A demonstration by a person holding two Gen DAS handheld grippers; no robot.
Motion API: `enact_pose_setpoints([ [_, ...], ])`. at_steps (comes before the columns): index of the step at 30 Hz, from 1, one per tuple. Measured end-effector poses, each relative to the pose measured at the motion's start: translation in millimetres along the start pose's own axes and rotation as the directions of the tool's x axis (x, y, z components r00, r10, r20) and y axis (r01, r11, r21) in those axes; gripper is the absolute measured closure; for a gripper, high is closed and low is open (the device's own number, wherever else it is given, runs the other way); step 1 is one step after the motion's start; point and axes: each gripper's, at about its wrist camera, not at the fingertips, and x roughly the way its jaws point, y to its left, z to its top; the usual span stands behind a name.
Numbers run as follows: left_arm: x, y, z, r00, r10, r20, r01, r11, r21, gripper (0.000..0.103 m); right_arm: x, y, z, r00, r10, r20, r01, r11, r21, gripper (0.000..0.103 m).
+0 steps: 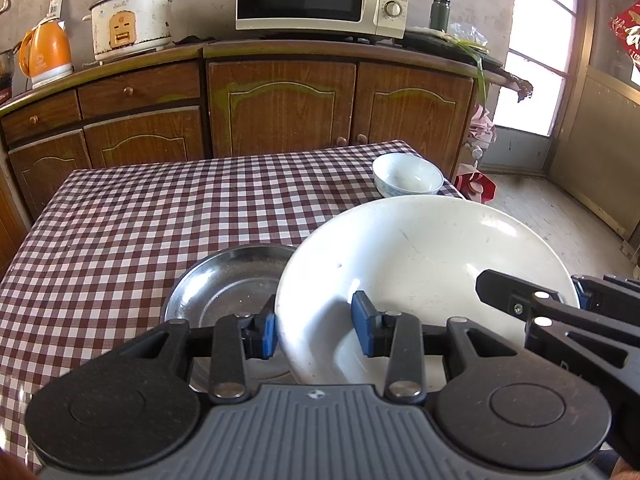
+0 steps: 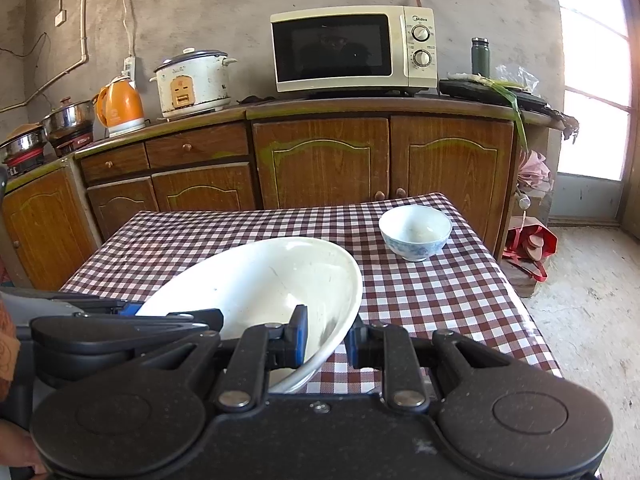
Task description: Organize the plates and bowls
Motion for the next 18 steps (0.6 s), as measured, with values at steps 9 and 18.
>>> enact_pose_setpoints([
  [9,1.0,-3.5,-3.3,1.000,-0.013,-0.004,0.013,1.000,0.007,0.065,-2.9,-3.9,-3.5,1.000,-0.009,-0.003,0.009,1.000,0.007,0.078],
  [18,0.5,-5.0,-5.0,1.000,-0.024,-0.007,0.025,1.000,0.015,0.065,-7.5,-6.7,-6.1,1.000,-0.018,-0.004,0.018,1.000,0.011,0.078],
])
